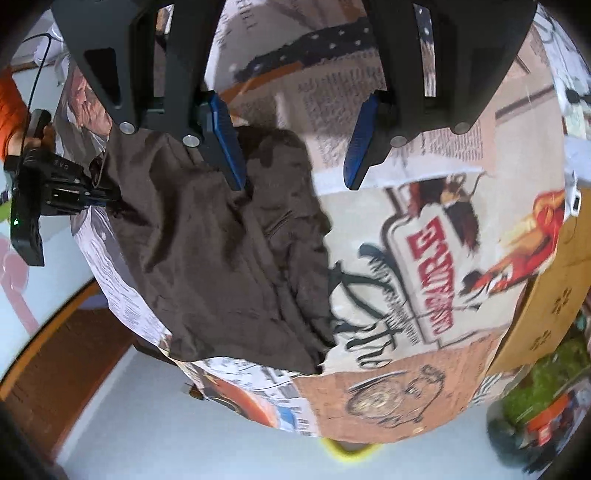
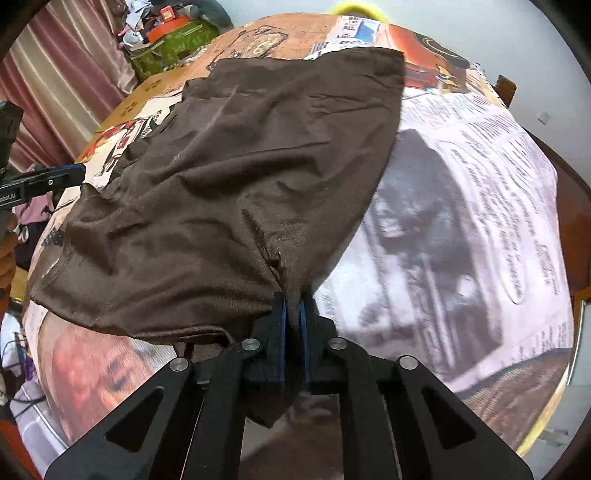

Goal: Fold small clothes

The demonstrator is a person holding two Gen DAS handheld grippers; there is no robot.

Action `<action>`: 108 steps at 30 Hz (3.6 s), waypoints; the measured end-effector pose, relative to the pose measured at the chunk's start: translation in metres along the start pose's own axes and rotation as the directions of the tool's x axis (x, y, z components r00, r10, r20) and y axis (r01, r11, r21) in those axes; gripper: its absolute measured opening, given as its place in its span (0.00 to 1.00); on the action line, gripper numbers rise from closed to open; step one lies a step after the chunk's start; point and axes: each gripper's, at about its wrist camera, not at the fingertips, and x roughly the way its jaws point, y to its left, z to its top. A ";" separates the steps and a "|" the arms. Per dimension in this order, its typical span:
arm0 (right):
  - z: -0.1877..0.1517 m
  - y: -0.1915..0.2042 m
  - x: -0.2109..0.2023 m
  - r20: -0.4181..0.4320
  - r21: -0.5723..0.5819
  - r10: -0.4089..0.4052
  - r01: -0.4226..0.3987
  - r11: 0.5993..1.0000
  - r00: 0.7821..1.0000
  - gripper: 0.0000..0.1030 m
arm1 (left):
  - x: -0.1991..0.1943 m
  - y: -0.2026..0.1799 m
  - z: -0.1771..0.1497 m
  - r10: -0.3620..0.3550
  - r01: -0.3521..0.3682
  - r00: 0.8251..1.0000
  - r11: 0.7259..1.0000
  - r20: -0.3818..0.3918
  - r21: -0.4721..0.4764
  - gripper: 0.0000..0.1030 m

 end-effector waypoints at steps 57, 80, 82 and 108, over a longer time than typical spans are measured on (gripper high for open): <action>-0.030 0.014 -0.018 0.149 -0.158 -0.195 0.218 0.963 0.969 0.79 | -0.003 -0.055 -0.005 0.053 -0.044 0.997 0.987 -0.050 0.156 0.52; -0.052 0.019 -0.047 0.162 0.005 -0.052 0.052 0.999 0.985 0.79 | -0.043 -0.061 -0.040 0.032 -0.041 0.996 0.994 0.086 0.098 0.03; -0.043 0.018 -0.051 0.189 0.030 -0.007 0.001 1.000 0.982 0.80 | -0.034 -0.052 -0.042 0.059 -0.065 0.996 0.994 0.060 0.088 0.03; 0.002 0.016 -0.020 0.229 0.075 -0.080 0.064 0.995 0.970 0.79 | 0.024 -0.014 0.073 0.030 -0.030 0.999 1.000 0.025 0.006 0.43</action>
